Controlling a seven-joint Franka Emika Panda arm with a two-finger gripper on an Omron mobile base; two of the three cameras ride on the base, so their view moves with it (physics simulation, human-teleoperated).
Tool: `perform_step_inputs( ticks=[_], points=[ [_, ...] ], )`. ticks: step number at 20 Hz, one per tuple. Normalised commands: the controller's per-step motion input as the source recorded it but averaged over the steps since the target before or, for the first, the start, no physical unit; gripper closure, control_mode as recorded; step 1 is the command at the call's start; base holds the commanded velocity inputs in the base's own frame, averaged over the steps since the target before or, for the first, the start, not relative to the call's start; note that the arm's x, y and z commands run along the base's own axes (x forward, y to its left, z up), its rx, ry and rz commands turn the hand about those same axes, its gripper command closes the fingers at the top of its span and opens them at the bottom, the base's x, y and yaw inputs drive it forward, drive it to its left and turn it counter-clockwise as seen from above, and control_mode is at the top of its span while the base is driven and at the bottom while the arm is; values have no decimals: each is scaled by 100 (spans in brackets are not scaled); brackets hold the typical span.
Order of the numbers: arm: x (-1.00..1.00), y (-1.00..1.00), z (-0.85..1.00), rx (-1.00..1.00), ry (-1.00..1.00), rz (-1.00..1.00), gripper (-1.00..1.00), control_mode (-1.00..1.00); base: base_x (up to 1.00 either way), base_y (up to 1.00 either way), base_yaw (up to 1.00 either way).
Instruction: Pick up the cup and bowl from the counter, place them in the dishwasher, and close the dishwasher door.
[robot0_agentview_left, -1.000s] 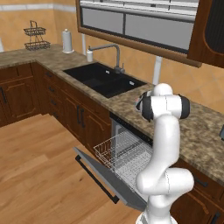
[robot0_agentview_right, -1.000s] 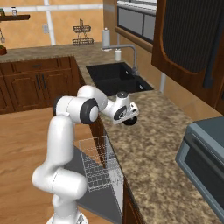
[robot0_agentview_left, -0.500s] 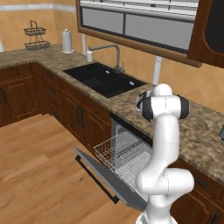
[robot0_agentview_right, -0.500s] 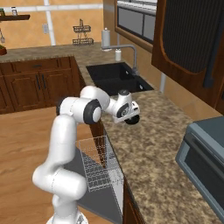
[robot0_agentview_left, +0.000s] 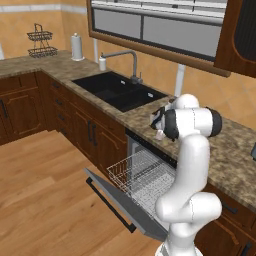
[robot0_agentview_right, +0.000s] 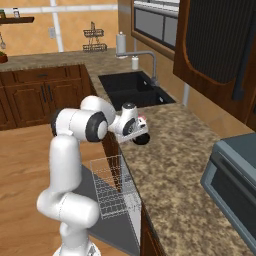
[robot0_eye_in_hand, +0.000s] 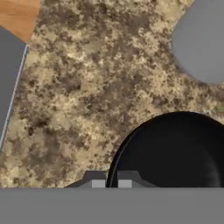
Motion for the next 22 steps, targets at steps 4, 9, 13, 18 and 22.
perform_step_inputs(
  ticks=[4, 9, 13, 18, 22],
  points=[
    [-76, 100, 0, 0, 0, 0, 100, -100, 0, 0, 0],
    [-66, 100, 0, 0, 0, -1, 100, -100, 0, 0, 0],
    [-34, 100, -1, 0, 0, -6, 100, -100, 0, 0, 0],
    [5, 80, -26, 0, 3, -12, 100, -100, 0, 0, 0],
    [35, 30, -64, 0, 3, -15, 100, -100, 0, 0, 0]
  ],
)
